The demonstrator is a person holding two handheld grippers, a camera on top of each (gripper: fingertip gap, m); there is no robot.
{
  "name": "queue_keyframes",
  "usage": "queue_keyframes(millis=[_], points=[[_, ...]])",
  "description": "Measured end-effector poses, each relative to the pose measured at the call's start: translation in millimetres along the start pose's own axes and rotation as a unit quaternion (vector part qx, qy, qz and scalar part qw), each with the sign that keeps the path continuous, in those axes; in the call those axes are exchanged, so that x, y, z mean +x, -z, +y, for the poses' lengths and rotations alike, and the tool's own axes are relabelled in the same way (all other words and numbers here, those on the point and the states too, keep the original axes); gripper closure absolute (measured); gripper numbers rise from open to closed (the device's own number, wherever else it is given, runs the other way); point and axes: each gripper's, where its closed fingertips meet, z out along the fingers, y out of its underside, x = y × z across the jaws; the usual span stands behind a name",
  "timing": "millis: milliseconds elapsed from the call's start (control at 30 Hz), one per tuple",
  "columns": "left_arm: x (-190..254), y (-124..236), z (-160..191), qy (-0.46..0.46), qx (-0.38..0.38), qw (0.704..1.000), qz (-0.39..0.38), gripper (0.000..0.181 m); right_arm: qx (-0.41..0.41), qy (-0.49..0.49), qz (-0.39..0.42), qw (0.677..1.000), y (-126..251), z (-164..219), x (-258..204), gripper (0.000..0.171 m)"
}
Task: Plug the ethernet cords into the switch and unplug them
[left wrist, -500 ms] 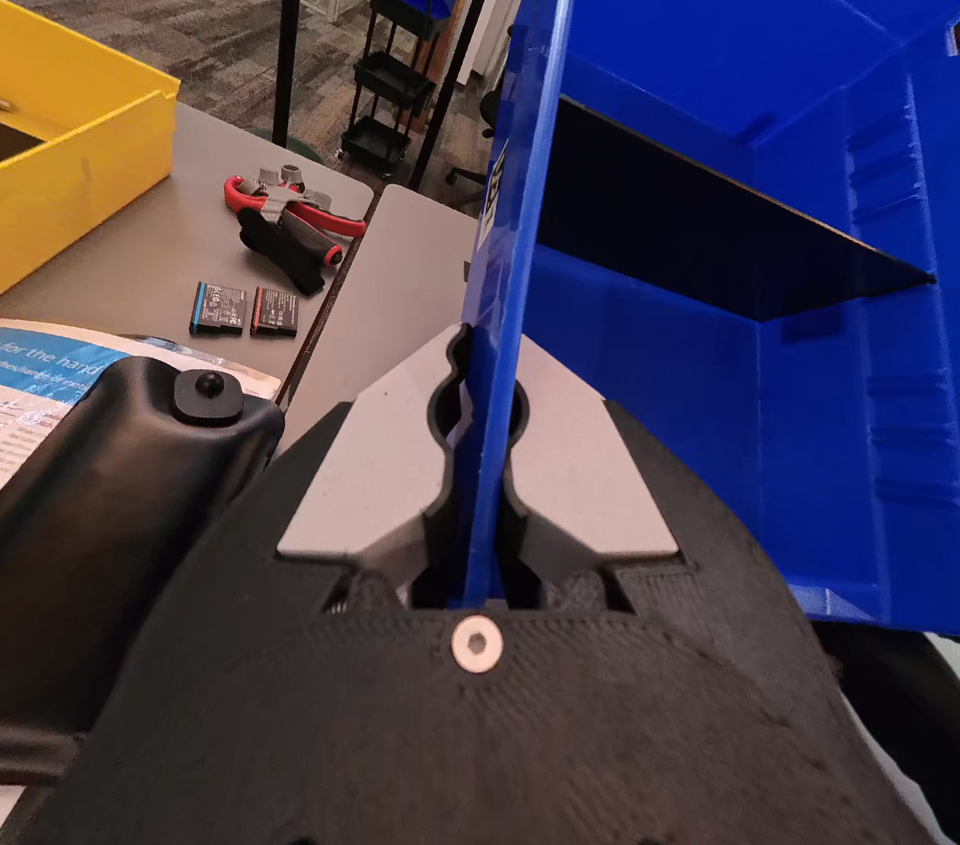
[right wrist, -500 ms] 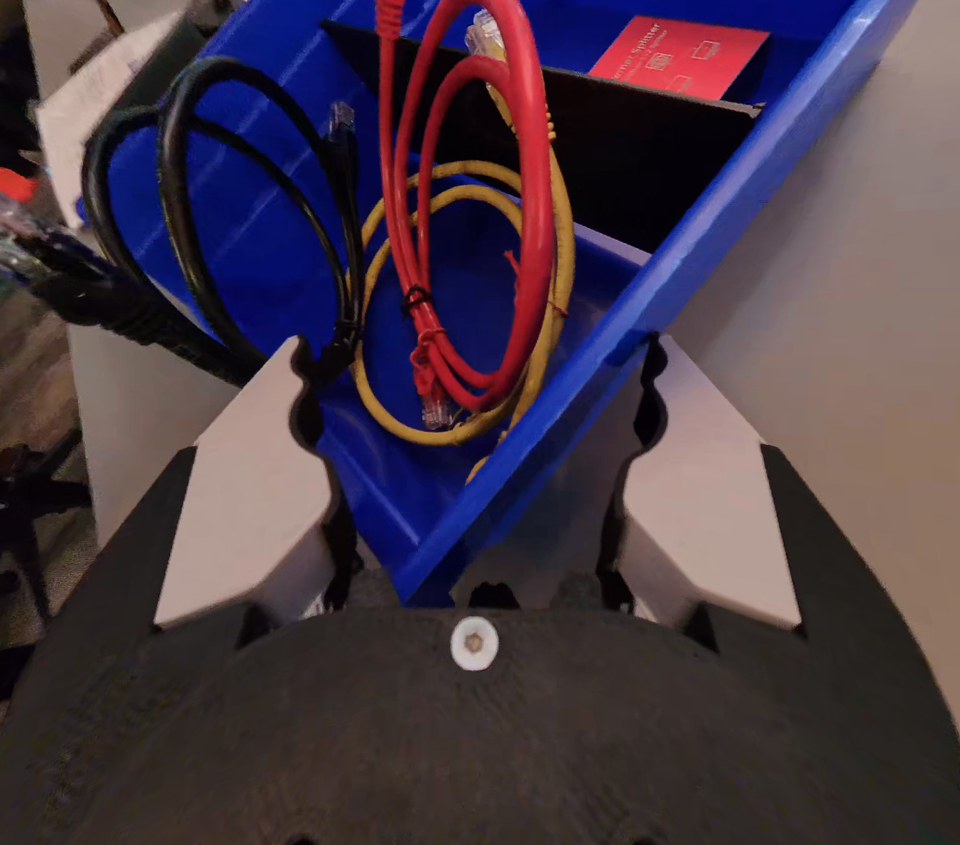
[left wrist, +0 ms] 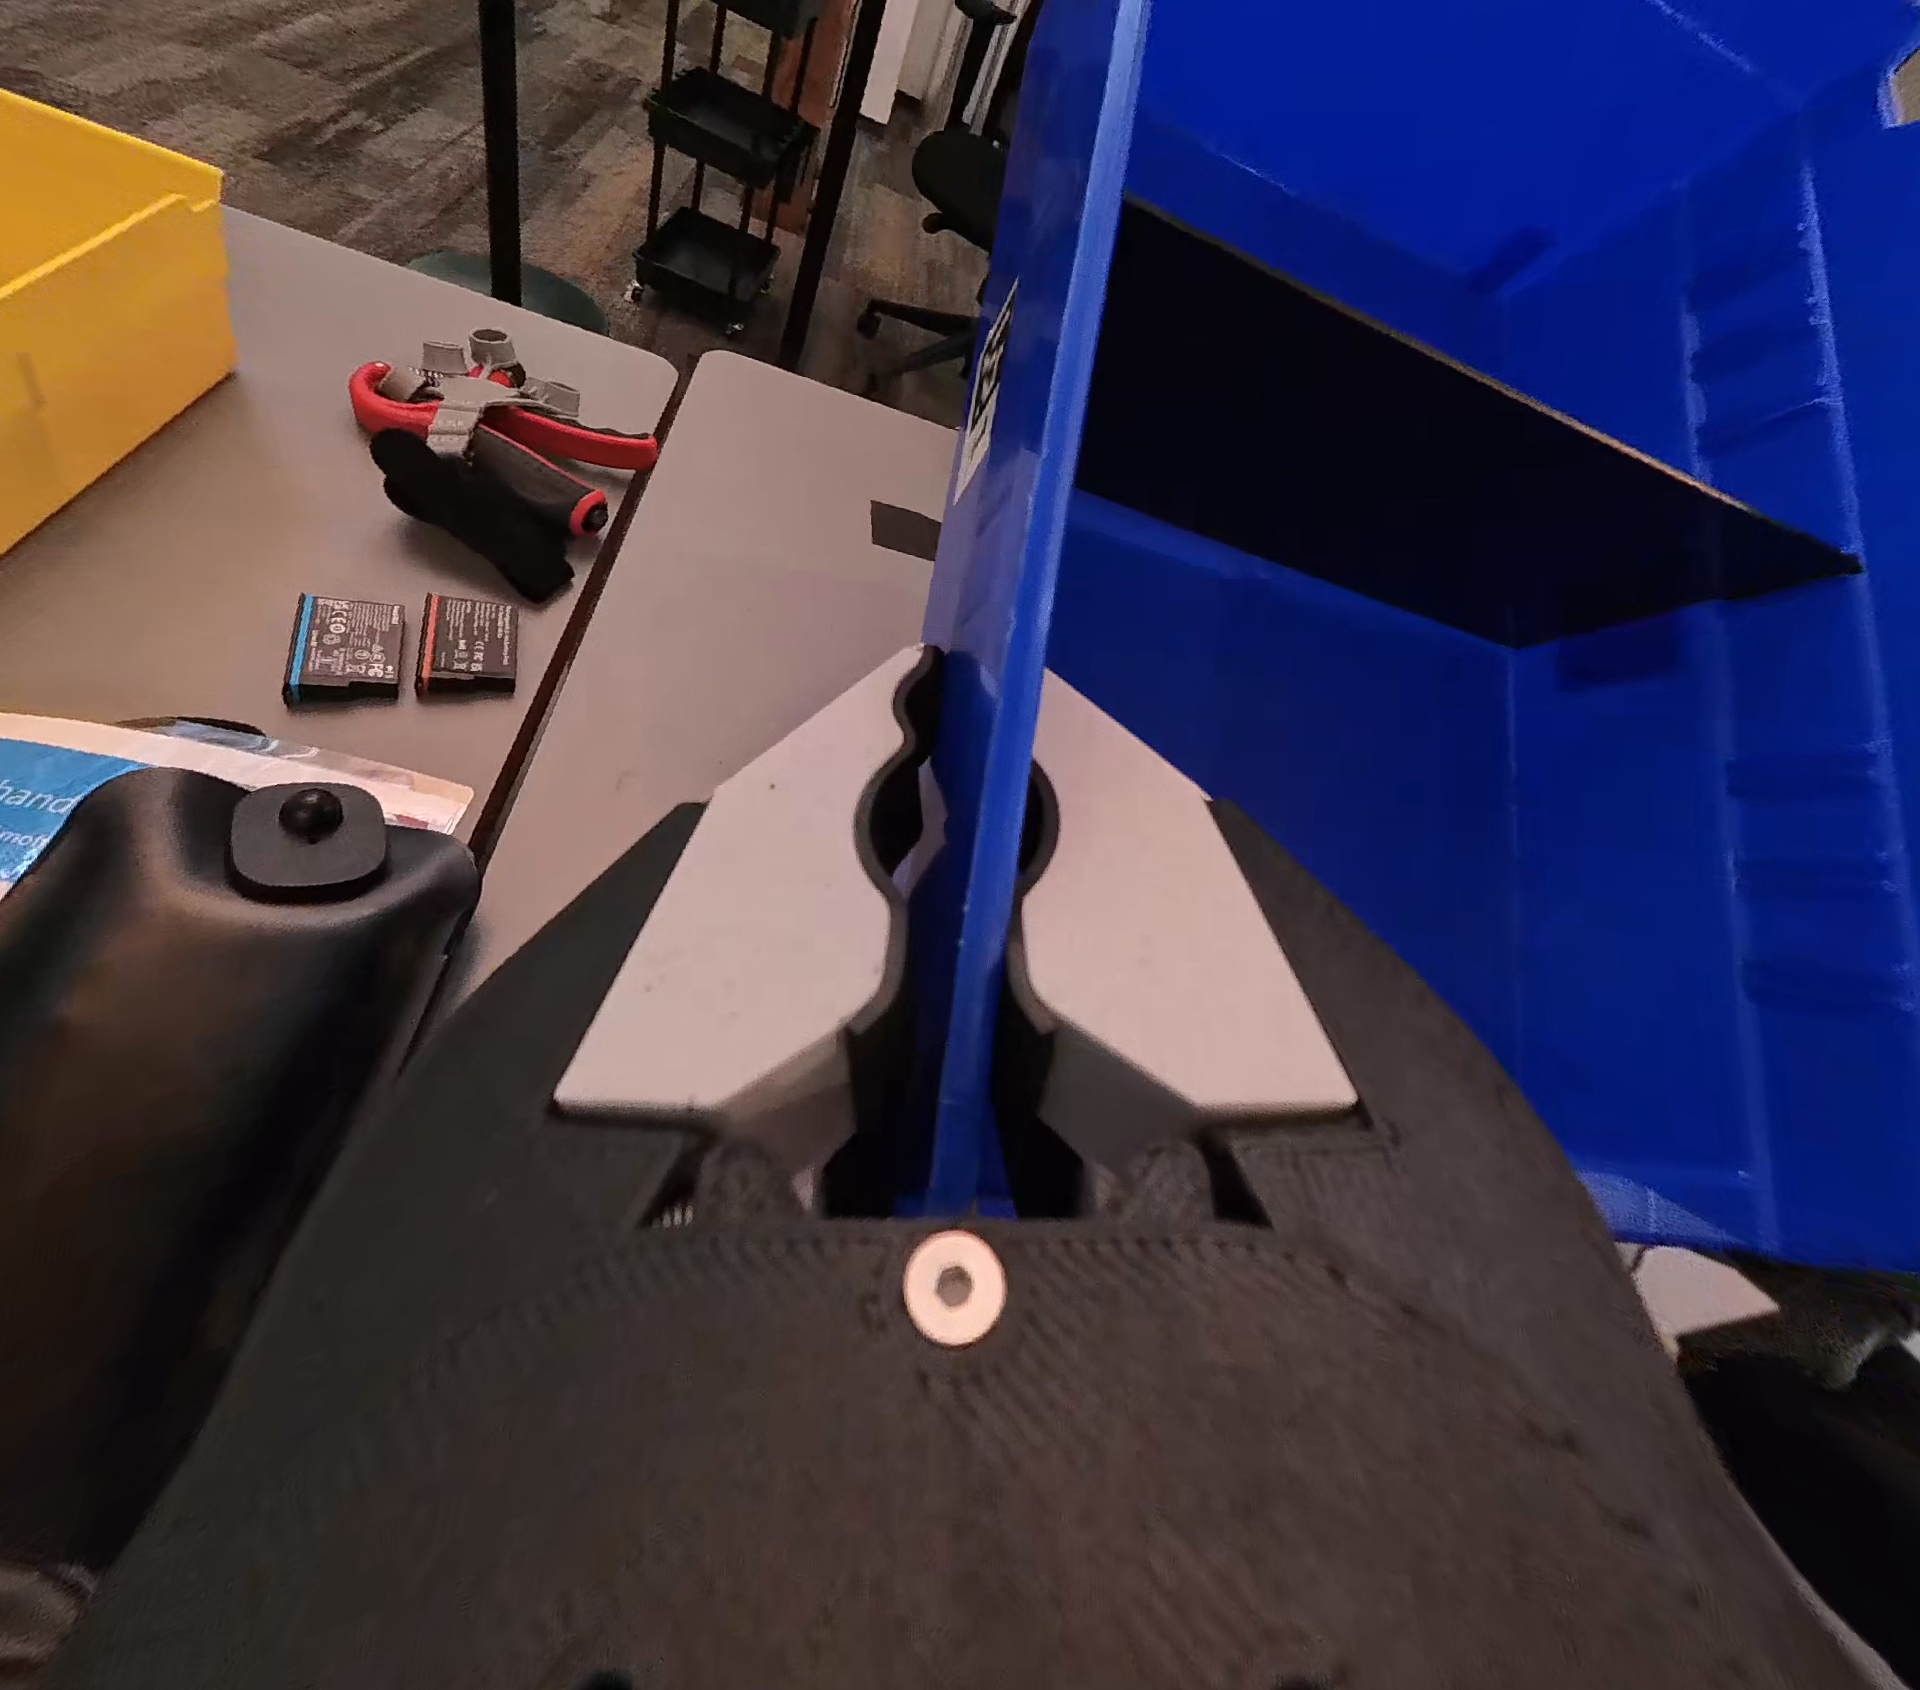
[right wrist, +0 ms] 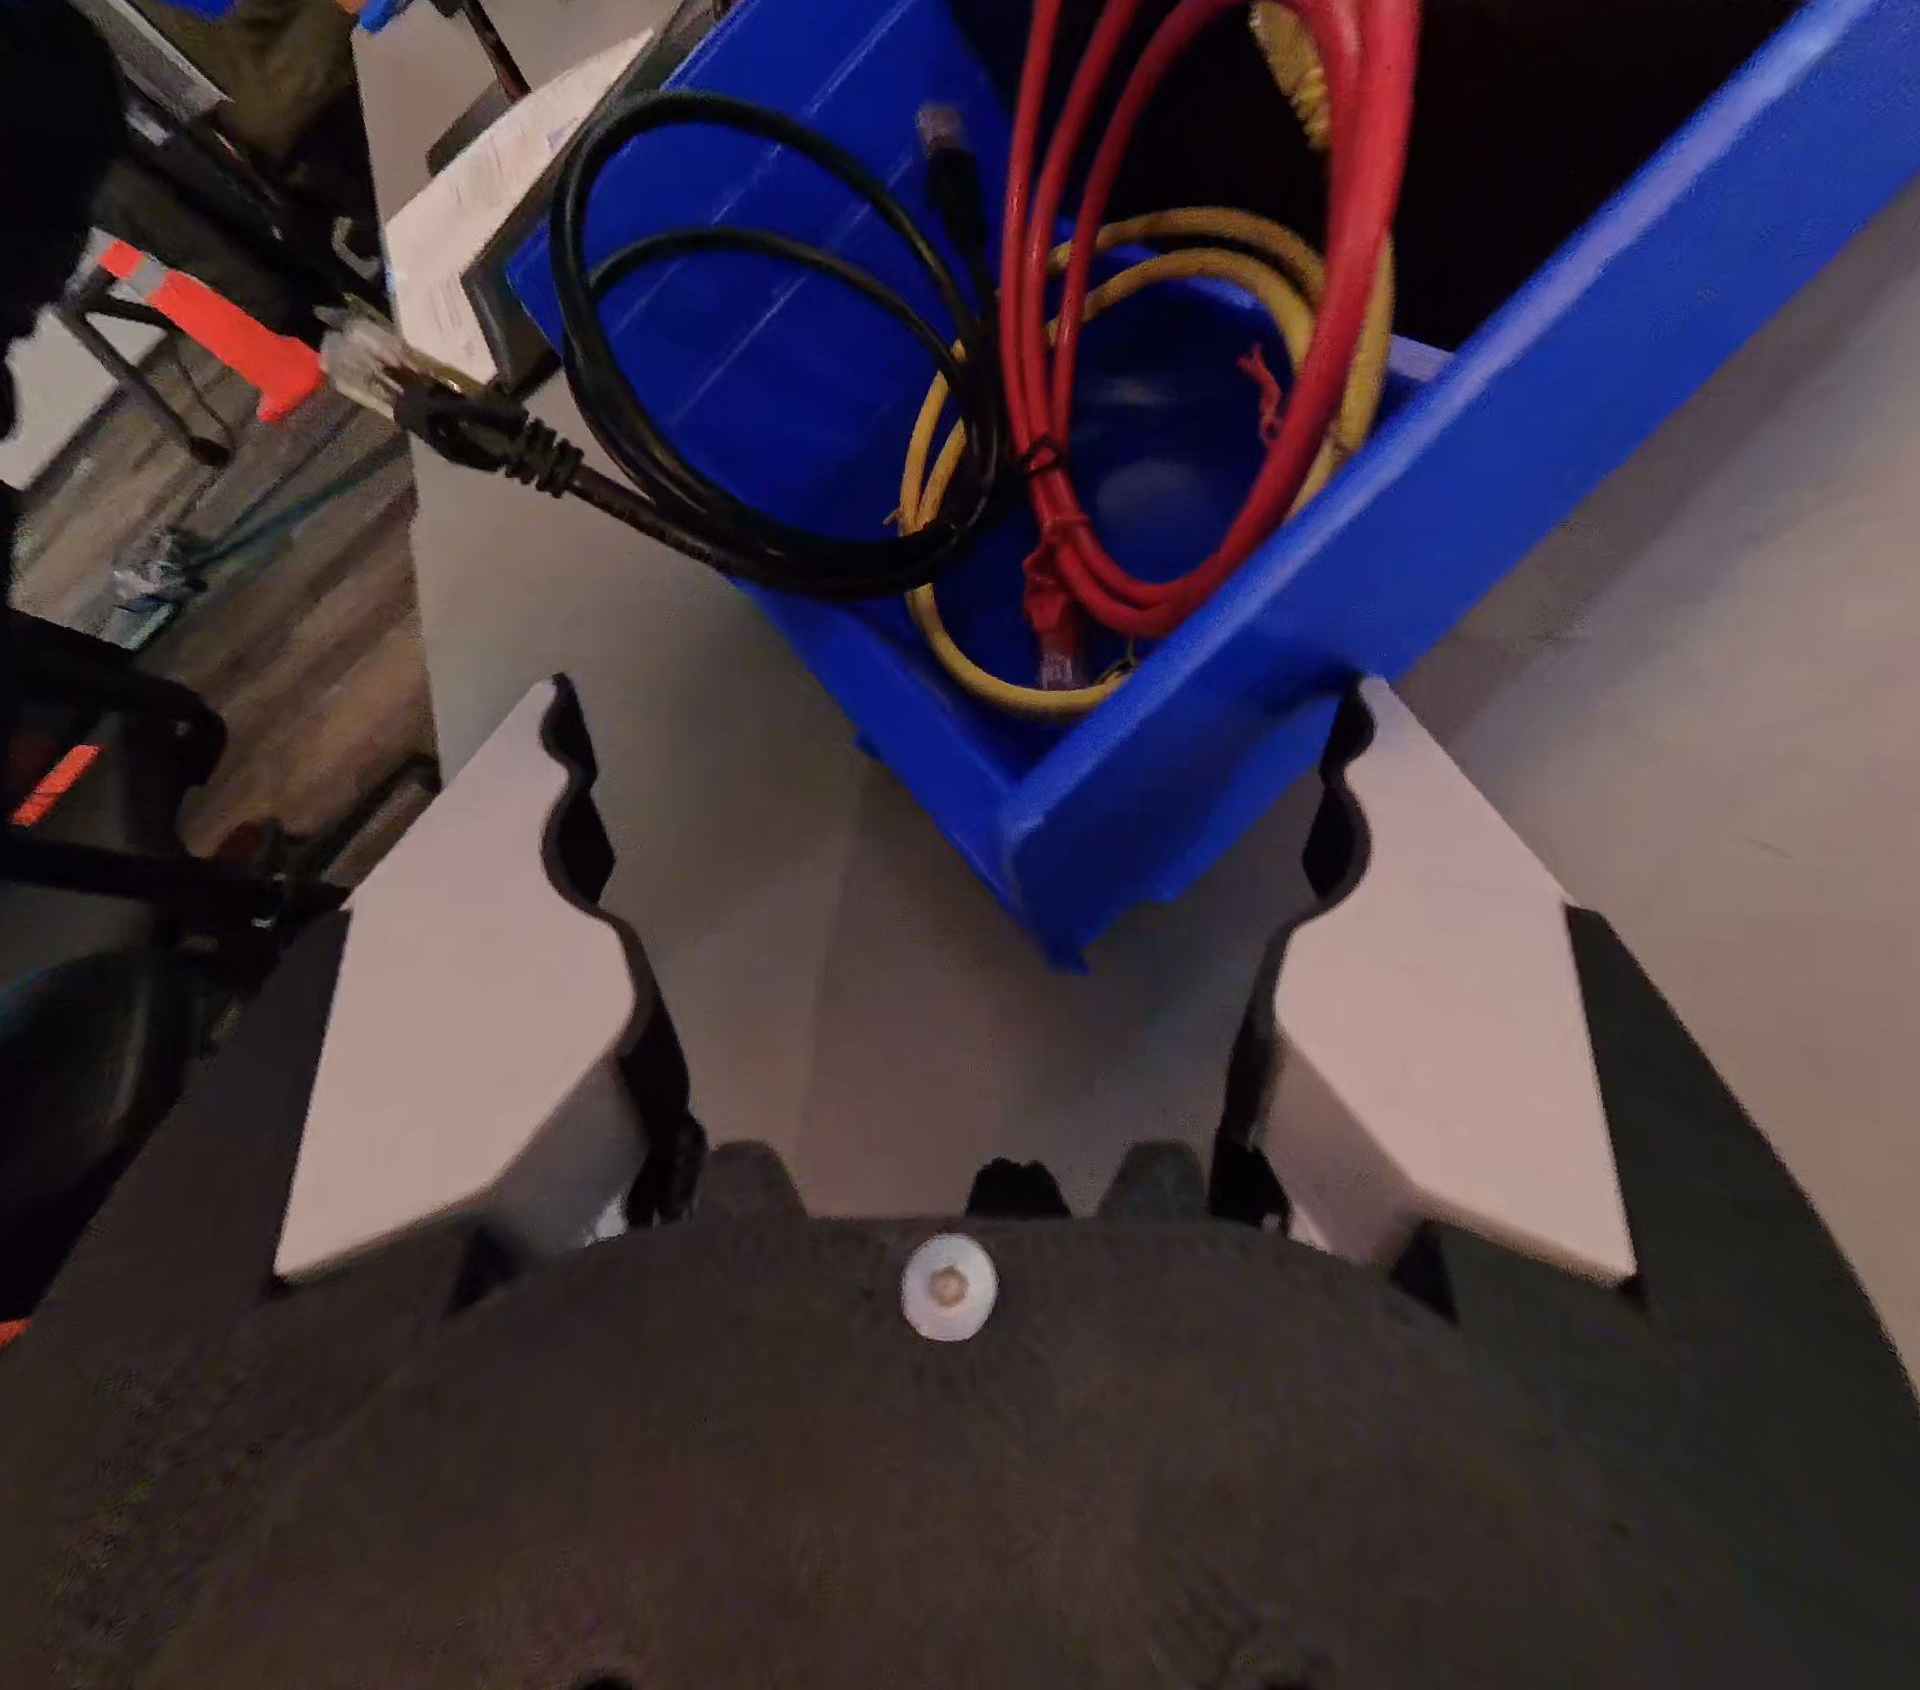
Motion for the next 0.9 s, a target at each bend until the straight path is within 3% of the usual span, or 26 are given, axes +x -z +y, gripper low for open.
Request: queue_keyframes(millis=[233, 367, 500, 667, 767, 900], points=[[2.7, 7.1, -8.6, -0.004, 0.008, 1.000, 0.001, 0.178, -0.016, -0.004, -0.021, 1.000, -24.2, -2.1, -10.9, 0.037], [14.8, 13.7, -17.7, -0.014, 0.018, 1.000, 0.007, 0.178, 0.012, 0.000, -0.013, 1.000, 5.0, -11.7, -3.6, 0.035], [52.6, 8.5, -19.6, -0.038, 0.012, 0.998, 0.038, 0.178, 0.090, 0.005, -0.002, 0.996, 74.2, -37.6, 7.5, 0.038], [137.8, -18.9, 6.3, -0.086, -0.030, 0.993, 0.078, 0.178, 0.288, 0.062, -0.045, 0.955, 209.8, -88.2, -7.3, 0.033], [201.8, -41.4, 46.5, -0.131, -0.078, 0.983, 0.103, 0.177, 0.355, 0.046, -0.046, 0.933, 279.3, -96.5, -4.2, 0.030], [289.9, -63.6, 125.6, -0.179, -0.158, 0.957, 0.163, 0.177, 0.405, -0.001, -0.003, 0.914, 331.4, -80.4, 16.5, 0.028]])
